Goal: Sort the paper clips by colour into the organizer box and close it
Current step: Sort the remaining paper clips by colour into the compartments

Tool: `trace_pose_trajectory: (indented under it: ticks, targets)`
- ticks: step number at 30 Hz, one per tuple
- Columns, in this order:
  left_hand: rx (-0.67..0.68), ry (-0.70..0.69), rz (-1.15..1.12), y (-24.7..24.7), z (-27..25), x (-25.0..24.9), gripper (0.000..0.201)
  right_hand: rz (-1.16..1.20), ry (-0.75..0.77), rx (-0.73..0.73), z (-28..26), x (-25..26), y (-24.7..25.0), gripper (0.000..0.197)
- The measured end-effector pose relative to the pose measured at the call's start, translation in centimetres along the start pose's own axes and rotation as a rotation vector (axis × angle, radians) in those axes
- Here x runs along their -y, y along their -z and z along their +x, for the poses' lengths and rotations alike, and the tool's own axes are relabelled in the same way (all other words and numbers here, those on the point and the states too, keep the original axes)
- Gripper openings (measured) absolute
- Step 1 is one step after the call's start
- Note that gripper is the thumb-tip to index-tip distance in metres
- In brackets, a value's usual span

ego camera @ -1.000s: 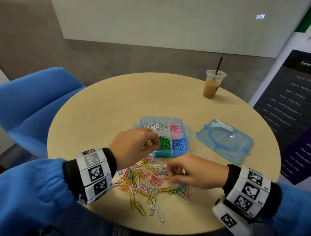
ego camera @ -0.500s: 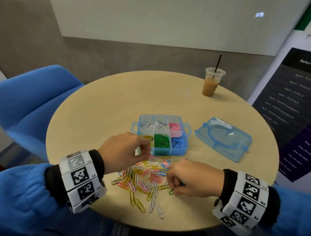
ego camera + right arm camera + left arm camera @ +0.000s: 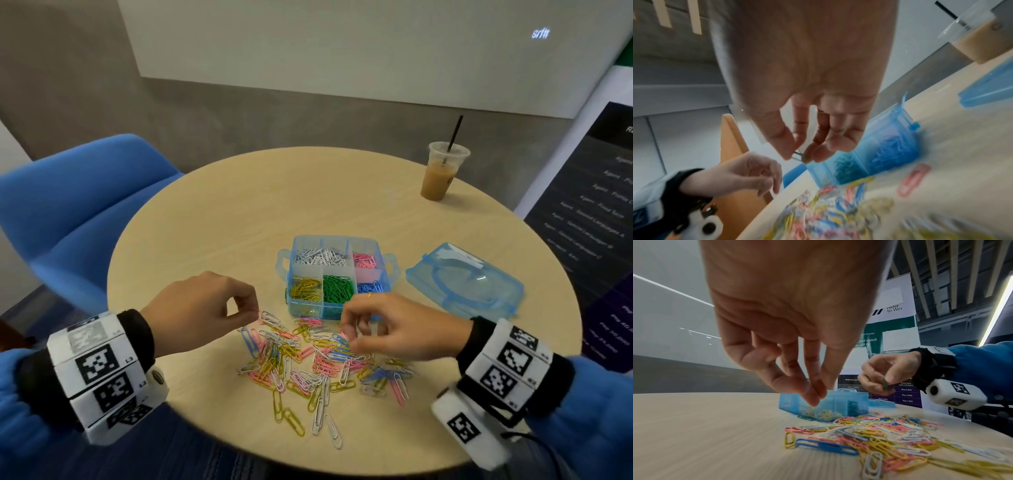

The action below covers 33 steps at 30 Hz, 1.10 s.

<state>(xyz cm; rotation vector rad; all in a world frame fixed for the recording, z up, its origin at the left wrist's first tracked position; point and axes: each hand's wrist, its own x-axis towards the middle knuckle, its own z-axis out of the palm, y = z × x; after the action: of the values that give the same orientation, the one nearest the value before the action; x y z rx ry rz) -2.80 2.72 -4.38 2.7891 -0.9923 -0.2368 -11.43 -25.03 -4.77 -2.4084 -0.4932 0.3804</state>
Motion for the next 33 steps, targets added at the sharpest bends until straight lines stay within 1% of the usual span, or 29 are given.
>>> trace_pose_trajectory:
  ticks: [3,5,7,8,9,11,13,15,17,20,22,23,27,29,31,33]
  targets:
    - [0.022,0.004,-0.01,0.0,-0.2,0.0,0.013,0.122,-0.025,-0.098,0.8,0.0,0.8,0.01]
    - [0.044,-0.005,-0.008,0.0,-0.2,0.0,0.013,0.155,-0.025,-0.27,1.5,-0.3,1.0,0.01]
    - [0.083,-0.032,0.001,0.0,-0.3,-0.1,0.012,0.119,-0.051,-0.478,2.0,-0.6,1.3,0.009]
    - [0.106,-0.047,0.005,0.0,-0.4,-0.2,0.01,0.067,-0.061,-0.535,2.0,-0.7,1.4,0.009]
    - [0.129,-0.06,0.008,-0.1,-0.5,-0.2,0.01,0.003,-0.061,-0.544,2.0,-0.8,1.5,0.011]
    - [0.167,-0.076,0.005,-0.2,-0.6,-0.2,0.013,-0.097,-0.039,-0.477,1.6,-0.8,1.3,0.012]
    - [0.19,-0.081,0.01,-0.4,-0.7,-0.2,0.022,-0.177,-0.021,-0.394,0.8,-0.8,0.9,0.009]
    - [0.186,-0.078,0.025,-0.6,-0.7,0.0,0.033,-0.249,-0.013,-0.322,-0.1,-0.9,0.5,0.007]
    - [0.165,-0.072,0.027,-0.6,-0.7,0.1,0.038,-0.278,-0.014,-0.255,-0.8,-1.2,0.2,0.006]
    - [0.171,-0.093,0.026,-0.7,-0.5,-0.5,0.033,-0.284,-0.032,-0.183,-1.1,-1.4,-0.5,0.002]
    - [0.18,-0.104,0.074,-0.9,-0.3,-1.0,0.025,-0.31,-0.042,-0.148,-0.6,-1.4,-1.1,0.007]
    - [0.181,-0.095,0.1,-1.0,-0.1,-1.2,0.025,-0.334,-0.046,-0.131,-0.2,-1.3,-1.4,0.009]
    - [0.216,-0.046,0.154,-2.1,0.4,-2.2,0.043,-0.411,-0.072,-0.083,1.2,-0.5,-2.2,0.015]
    - [0.213,-0.03,0.147,-2.5,0.6,-2.5,0.04,-0.426,-0.076,-0.055,1.7,0.0,-2.6,0.011]
    - [0.214,-0.028,0.106,-2.8,0.8,-2.4,0.028,-0.438,-0.077,-0.042,2.0,0.2,-2.5,0.001]
    - [0.213,-0.038,0.06,-2.8,0.9,-2.2,0.018,-0.423,-0.076,-0.046,2.1,0.1,-2.3,0.007]
